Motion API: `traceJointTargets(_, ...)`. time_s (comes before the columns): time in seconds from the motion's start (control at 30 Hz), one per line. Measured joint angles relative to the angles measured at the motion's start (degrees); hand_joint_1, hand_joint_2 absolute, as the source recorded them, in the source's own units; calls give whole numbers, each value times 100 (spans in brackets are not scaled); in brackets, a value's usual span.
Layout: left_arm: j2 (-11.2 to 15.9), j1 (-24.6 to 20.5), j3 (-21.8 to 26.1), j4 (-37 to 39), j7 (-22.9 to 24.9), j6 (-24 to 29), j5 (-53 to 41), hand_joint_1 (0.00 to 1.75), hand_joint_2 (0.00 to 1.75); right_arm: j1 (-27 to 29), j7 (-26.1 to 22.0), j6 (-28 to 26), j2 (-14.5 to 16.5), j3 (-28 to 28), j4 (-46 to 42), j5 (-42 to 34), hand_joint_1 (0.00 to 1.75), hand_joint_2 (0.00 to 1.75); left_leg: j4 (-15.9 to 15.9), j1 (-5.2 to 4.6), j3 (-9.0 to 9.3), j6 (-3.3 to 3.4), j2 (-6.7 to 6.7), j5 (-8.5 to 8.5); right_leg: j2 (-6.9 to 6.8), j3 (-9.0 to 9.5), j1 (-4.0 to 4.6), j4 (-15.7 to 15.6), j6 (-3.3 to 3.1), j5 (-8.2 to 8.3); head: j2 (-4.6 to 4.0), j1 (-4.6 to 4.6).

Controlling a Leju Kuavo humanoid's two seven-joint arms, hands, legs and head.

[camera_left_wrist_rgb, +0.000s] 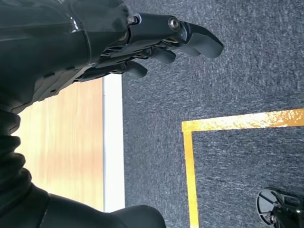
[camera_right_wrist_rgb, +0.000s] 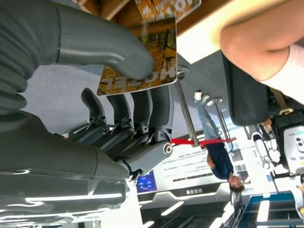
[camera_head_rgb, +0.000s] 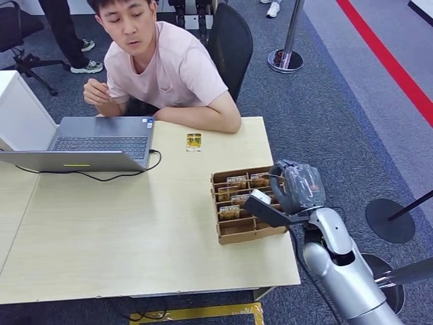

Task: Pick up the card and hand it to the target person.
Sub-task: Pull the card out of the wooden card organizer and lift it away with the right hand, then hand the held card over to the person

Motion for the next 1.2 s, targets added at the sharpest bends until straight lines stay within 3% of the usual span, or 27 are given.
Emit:
traceJointTargets(0.17,0,-1,0,0,13,-1,0,0,175,-1,-99,-125,27,-28,-94,-16,131,175,0,0,0,0,0,0,0,0,0,0,0,0,1,0)
traceJointTargets(0.53,0,-17,-3,0,16,-5,-46,0,175,-55,-961,-876,343,-67,-19,293,131,175,-1,1,-2,0,0,0,0,0,1,1,0,0,0,1)
traceJointTargets(0.83,0,-57,-9,0,-16,-50,-140,0,175,-843,-1265,-1457,924,217,1416,612,131,175,0,3,0,-3,0,7,0,1,2,3,-2,2,1,-1)
traceJointTargets(1.2,0,-92,-9,0,19,-51,-190,0,175,-1845,-1156,-1774,1515,339,3017,831,131,175,0,3,-3,-5,0,9,0,0,2,4,-2,2,0,-1)
